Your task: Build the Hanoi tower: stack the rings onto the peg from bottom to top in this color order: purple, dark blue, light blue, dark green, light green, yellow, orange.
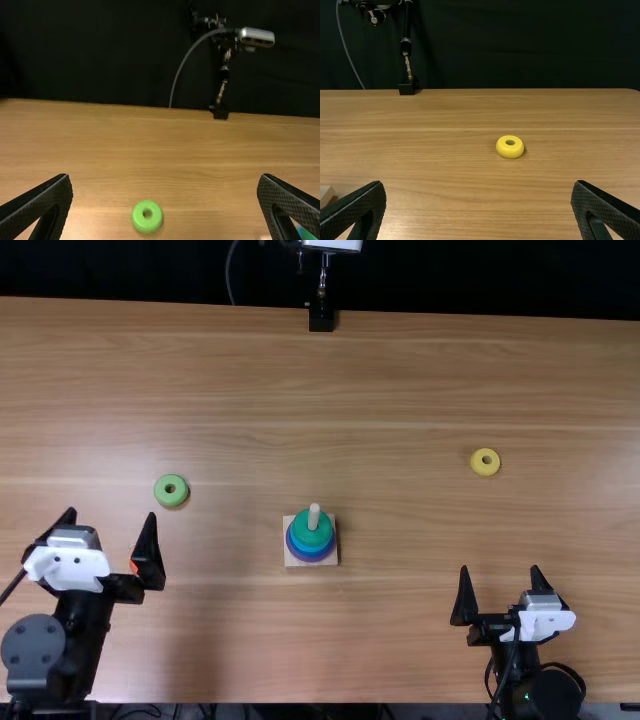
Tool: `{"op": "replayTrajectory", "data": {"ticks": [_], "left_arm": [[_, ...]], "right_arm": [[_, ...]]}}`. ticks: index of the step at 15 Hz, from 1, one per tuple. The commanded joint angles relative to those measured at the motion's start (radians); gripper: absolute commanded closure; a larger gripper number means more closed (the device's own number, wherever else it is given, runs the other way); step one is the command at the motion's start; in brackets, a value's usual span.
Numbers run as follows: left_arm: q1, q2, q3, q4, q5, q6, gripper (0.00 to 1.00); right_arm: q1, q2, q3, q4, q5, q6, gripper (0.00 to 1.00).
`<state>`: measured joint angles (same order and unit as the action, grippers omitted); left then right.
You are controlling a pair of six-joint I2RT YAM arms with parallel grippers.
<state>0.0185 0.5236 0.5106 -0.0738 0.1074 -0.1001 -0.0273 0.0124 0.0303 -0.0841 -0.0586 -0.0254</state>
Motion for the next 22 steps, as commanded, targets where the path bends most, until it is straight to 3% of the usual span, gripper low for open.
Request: {"op": "replayTrajectory", "data": {"ticks": [1, 2, 4, 7, 9, 11, 15, 17, 19, 22], "left_arm": [[-0.011, 0.053, 0.072, 0.006, -0.015, 0.108, 0.00], [-0.009, 0.108, 0.114, 0.004, -0.015, 0.137, 0.00], [-0.014, 0.222, 0.223, 0.002, -0.036, 0.152, 0.00], [-0.006, 0.424, 0.350, -0.053, -0.100, 0.152, 0.00], [-0.009, 0.587, 0.436, -0.099, -0.102, 0.150, 0.00], [-0.011, 0.728, 0.531, -0.195, -0.072, 0.141, 0.00], [-0.017, 0.984, 0.654, -0.355, 0.033, 0.141, 0.00], [-0.069, 1.090, 0.689, -0.359, 0.009, 0.139, 0.00], [-0.075, 1.162, 0.710, -0.388, 0.023, 0.139, 0.00], [-0.078, 1.237, 0.709, -0.497, 0.012, 0.137, 0.00]], "right_arm": [[-0.010, -0.012, -0.012, 0.000, 0.013, 0.000, 0.00], [-0.010, -0.012, -0.012, 0.000, 0.013, 0.000, 0.00], [-0.010, -0.012, -0.012, 0.000, 0.013, 0.000, 0.00], [-0.010, -0.012, -0.012, 0.000, 0.013, 0.000, 0.00], [-0.010, -0.012, -0.012, 0.000, 0.013, 0.000, 0.00], [-0.010, -0.012, -0.012, 0.000, 0.013, 0.000, 0.00], [-0.010, -0.012, -0.012, 0.000, 0.013, 0.000, 0.00], [-0.010, -0.012, -0.012, 0.000, 0.013, 0.000, 0.00], [-0.010, -0.012, -0.012, 0.000, 0.013, 0.000, 0.00], [-0.010, -0.012, -0.012, 0.000, 0.013, 0.000, 0.00]]}}
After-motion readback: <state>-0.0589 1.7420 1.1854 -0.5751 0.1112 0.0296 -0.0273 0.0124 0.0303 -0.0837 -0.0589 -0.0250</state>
